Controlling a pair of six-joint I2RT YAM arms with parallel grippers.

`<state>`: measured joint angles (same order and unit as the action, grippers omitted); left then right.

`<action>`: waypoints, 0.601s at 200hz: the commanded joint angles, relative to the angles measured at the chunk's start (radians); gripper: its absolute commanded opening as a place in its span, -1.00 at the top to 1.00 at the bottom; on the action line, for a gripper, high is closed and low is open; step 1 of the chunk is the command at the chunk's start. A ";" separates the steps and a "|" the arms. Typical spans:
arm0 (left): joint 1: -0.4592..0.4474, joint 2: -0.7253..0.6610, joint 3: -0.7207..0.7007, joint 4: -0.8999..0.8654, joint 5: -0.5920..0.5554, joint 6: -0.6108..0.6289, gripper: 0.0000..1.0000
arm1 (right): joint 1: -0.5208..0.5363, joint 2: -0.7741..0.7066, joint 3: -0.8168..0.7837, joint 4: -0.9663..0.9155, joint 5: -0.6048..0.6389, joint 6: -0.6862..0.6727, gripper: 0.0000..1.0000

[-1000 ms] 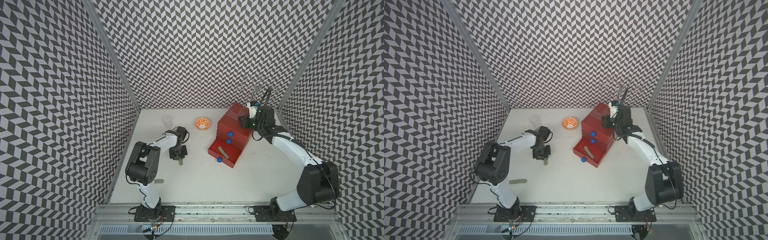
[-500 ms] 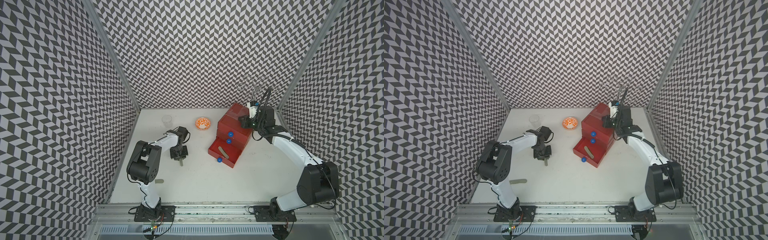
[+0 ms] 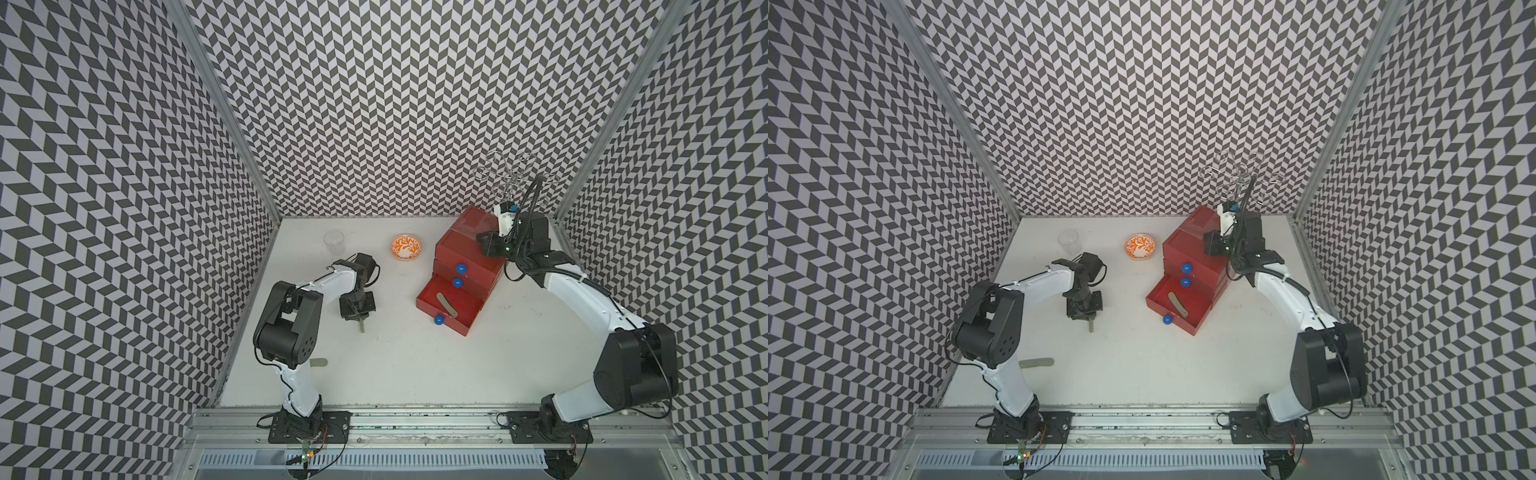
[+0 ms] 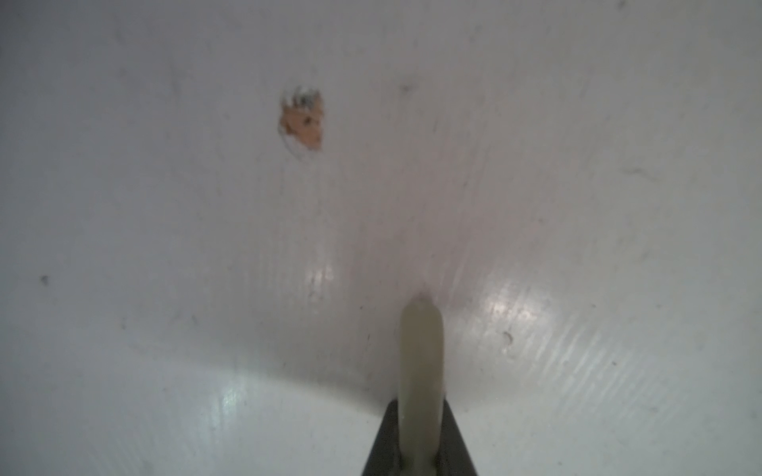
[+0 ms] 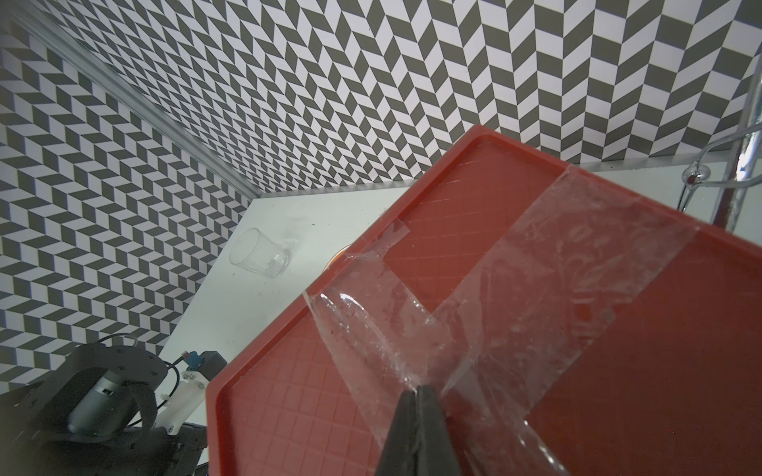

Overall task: Place the fruit knives into the drawer by color
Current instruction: Pick up the fruit knife from the center of the board.

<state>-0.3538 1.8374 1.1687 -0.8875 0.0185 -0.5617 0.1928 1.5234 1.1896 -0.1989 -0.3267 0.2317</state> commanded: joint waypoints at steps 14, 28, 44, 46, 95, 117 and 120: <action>-0.021 0.003 -0.024 -0.027 0.027 -0.018 1.00 | -0.001 0.056 -0.072 -0.290 0.048 0.004 0.97; -0.032 -0.046 -0.003 -0.031 0.058 -0.040 1.00 | 0.000 0.054 -0.071 -0.295 0.049 0.004 0.97; -0.050 -0.113 0.028 -0.030 0.099 -0.078 1.00 | -0.001 0.048 -0.073 -0.298 0.056 0.002 0.97; -0.054 -0.122 0.032 -0.027 0.103 -0.084 1.00 | -0.001 0.047 -0.073 -0.298 0.058 0.003 0.97; -0.115 -0.288 0.061 0.125 0.254 -0.282 1.00 | -0.001 0.049 -0.057 -0.321 0.067 -0.002 0.97; -0.173 -0.317 0.036 0.264 0.306 -0.381 1.00 | -0.001 0.047 -0.050 -0.329 0.075 -0.006 0.97; -0.182 -0.317 0.032 0.283 0.308 -0.394 1.00 | -0.001 0.047 -0.050 -0.330 0.075 -0.007 0.97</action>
<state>-0.4767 1.5349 1.2160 -0.7765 0.2359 -0.8097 0.1932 1.5192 1.1942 -0.2134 -0.3092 0.2310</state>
